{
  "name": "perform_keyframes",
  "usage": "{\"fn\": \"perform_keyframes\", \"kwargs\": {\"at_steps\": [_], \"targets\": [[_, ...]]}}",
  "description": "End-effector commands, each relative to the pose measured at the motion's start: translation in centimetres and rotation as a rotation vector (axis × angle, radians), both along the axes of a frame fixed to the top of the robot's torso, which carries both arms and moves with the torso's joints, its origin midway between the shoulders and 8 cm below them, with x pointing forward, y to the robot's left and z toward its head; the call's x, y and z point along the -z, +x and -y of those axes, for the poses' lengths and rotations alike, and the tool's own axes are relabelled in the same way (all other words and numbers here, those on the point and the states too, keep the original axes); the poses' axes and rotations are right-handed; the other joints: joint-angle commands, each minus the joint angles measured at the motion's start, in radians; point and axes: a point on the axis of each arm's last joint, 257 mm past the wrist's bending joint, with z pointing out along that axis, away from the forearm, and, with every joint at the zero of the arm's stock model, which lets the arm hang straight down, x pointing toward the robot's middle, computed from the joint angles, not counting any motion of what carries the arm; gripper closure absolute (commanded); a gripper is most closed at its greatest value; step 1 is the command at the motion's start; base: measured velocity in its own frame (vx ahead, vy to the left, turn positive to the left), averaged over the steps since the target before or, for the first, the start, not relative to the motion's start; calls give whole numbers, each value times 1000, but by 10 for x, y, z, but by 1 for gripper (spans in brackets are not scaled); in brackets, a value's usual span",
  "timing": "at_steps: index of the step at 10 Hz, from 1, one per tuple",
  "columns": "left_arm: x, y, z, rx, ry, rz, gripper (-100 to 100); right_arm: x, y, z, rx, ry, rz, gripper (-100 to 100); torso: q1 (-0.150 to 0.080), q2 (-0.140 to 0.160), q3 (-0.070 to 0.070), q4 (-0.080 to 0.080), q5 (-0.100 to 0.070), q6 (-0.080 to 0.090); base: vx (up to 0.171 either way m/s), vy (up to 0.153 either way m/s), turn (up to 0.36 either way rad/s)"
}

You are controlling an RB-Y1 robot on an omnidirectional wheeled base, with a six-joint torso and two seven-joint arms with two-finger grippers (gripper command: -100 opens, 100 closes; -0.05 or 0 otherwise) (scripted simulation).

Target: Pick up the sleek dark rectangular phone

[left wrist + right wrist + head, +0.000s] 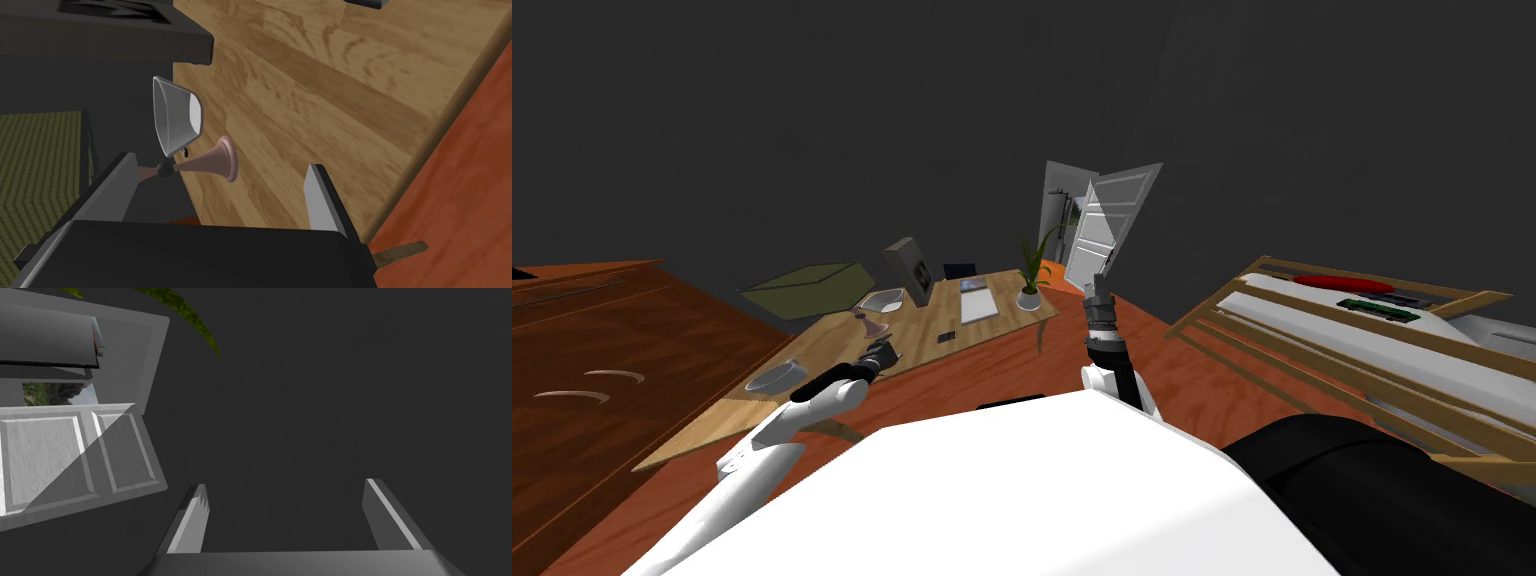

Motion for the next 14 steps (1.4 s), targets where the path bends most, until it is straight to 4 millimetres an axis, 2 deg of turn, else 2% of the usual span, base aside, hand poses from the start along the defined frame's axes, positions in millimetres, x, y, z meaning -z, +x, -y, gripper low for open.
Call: {"fn": "perform_keyframes", "kwargs": {"at_steps": [1,7,8,9,10,14], "targets": [[15,-7,-13,-30,-32,-60,-100,0,0,0,0,0,0,0,0,0,0,0,0,0,11,4,-222],[61,-37,-52,-138,-132,-247,-100,0,0,0,0,0,0,0,0,-1,-1,0,0,0,18,9,-193],[68,-44,-52,-144,-141,-278,-100,0,0,0,0,0,0,0,0,-1,-1,0,0,1,21,14,-127],[68,-43,-55,-156,-168,-301,-100,0,0,0,0,0,0,0,0,-1,-1,0,0,0,31,12,-199],[80,-56,-60,-178,-178,-339,-100,0,0,0,0,0,0,0,0,-2,-1,0,0,1,27,14,-129],[97,-76,-69,-230,-250,-443,-100,0,0,0,0,0,0,0,0,-1,0,0,0,-1,25,11,-140]]}}
